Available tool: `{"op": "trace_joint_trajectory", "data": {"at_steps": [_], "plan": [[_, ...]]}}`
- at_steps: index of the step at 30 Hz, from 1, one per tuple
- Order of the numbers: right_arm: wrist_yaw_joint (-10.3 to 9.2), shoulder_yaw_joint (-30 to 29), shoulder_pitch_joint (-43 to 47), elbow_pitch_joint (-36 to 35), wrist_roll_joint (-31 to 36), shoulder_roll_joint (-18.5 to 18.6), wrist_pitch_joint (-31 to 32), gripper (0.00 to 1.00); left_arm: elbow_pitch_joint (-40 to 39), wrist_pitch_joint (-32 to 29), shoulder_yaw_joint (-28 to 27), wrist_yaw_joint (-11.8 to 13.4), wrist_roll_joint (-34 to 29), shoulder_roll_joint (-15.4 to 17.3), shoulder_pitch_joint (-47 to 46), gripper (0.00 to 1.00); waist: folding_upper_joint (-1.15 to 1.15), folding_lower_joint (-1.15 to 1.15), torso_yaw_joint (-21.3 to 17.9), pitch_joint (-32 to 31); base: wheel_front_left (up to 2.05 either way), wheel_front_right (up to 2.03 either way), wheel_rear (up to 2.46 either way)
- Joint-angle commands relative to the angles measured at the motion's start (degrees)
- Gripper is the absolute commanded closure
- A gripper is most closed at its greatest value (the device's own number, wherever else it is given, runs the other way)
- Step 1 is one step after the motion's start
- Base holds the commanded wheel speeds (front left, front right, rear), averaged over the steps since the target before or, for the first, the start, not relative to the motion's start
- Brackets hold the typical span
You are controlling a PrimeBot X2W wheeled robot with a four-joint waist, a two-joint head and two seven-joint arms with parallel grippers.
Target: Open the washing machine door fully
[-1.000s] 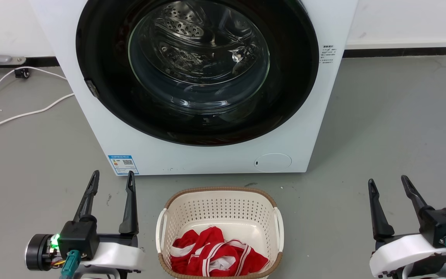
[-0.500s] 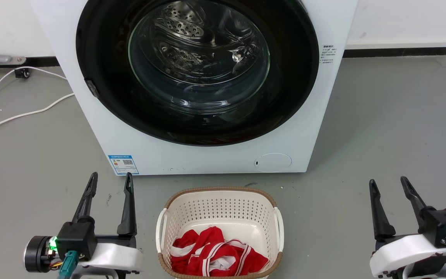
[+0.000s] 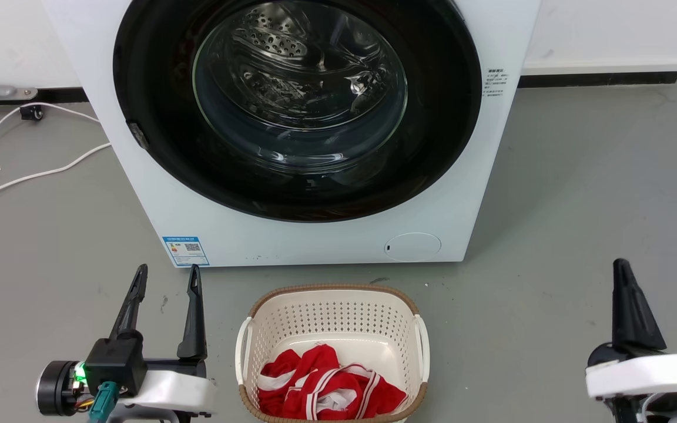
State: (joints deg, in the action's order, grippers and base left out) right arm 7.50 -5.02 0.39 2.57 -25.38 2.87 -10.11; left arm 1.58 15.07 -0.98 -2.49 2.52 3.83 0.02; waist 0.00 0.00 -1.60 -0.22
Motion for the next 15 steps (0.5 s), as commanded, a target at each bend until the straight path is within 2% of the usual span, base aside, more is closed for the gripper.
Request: {"op": "trace_joint_trajectory", "data": {"at_steps": [1,2,4,5,7,9,11,15], "plan": [[-0.02,-0.02,-1.26,0.86,-5.35,0.00,-1.12,1.00,-0.01,0.15,-0.26,0.03,-0.24,-0.02,0.56,0.00,0.00,0.00,-0.05,0.01,0.00,0.00,0.00],[-0.02,0.10,-1.61,1.53,-8.65,0.00,-1.77,1.00,-0.01,0.15,-0.33,0.03,-0.23,-0.06,0.57,0.00,0.00,0.00,-0.09,0.02,0.00,0.00,0.00],[-0.02,0.63,-2.90,2.93,-20.56,0.01,-2.90,1.00,-0.02,0.15,-0.43,0.05,-0.19,-0.14,0.54,0.00,0.00,0.00,-0.18,0.07,0.00,0.00,0.00],[-0.02,0.80,-3.43,3.61,-24.29,0.03,-3.24,1.00,0.00,0.15,-0.48,0.12,-0.16,-0.16,0.50,0.00,0.00,0.00,-0.22,0.10,0.00,0.00,0.00],[-0.02,0.99,-5.26,5.33,-37.51,0.02,-3.88,1.00,0.05,0.15,-0.60,0.26,-0.14,-0.20,0.30,0.00,0.00,0.00,-0.35,0.27,0.00,0.00,0.00],[-0.01,0.98,-6.06,6.24,-39.99,0.03,-4.06,1.00,0.02,0.15,-0.71,0.30,-0.14,-0.21,0.14,0.00,0.00,0.00,-0.45,0.41,0.00,0.00,0.00],[-0.01,1.30,-8.53,8.18,-48.87,0.02,-4.19,1.00,-0.16,0.15,-0.75,0.31,-0.17,-0.26,-0.40,0.00,0.00,0.00,-0.57,1.01,0.00,0.00,0.00],[-0.01,1.52,-13.75,11.63,-57.68,0.05,-2.56,1.00,-0.64,0.15,-0.96,0.38,-0.28,-0.34,-1.58,0.00,0.00,0.00,-0.75,2.69,0.00,0.00,0.00]]}}
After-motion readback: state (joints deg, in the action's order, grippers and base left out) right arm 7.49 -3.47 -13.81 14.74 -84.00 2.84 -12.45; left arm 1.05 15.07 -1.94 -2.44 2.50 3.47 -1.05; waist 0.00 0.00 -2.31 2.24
